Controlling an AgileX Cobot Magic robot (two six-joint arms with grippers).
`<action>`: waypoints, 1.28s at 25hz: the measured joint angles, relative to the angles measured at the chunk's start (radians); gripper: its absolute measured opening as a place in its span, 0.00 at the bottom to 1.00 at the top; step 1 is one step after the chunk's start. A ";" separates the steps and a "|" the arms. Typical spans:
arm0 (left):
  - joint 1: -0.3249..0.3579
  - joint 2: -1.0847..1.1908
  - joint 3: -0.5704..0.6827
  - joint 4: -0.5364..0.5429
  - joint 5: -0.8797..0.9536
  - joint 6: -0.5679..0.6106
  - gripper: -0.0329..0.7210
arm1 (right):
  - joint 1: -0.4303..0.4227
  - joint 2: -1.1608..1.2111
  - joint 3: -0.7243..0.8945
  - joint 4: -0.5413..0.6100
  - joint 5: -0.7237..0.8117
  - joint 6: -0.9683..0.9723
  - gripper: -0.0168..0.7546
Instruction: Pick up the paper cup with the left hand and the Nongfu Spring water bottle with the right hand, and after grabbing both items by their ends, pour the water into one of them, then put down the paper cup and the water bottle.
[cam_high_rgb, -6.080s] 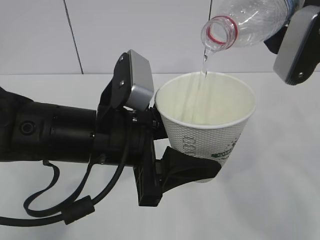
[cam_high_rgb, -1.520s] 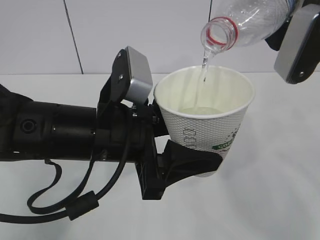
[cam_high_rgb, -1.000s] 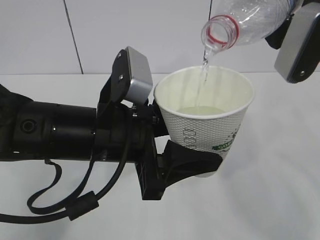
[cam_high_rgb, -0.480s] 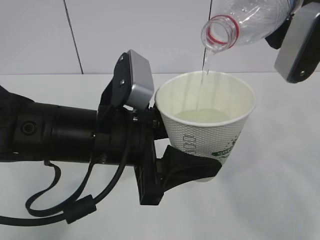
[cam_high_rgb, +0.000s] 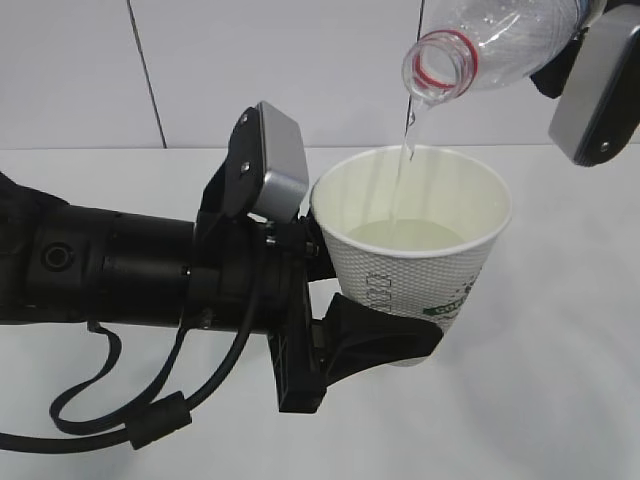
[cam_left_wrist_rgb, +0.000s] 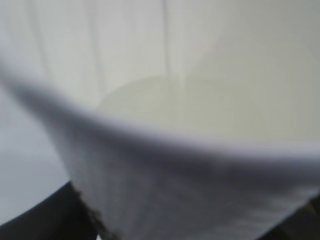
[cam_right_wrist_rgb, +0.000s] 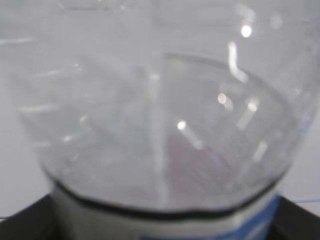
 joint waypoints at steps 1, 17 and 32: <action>0.000 0.000 0.000 0.000 0.000 0.000 0.72 | 0.000 0.000 0.000 0.000 0.000 0.000 0.66; 0.000 0.000 0.000 0.000 0.000 0.000 0.72 | 0.000 0.000 0.000 0.000 0.000 0.000 0.66; 0.000 0.000 0.000 0.000 0.001 0.000 0.72 | 0.000 0.000 0.000 0.000 0.000 -0.006 0.66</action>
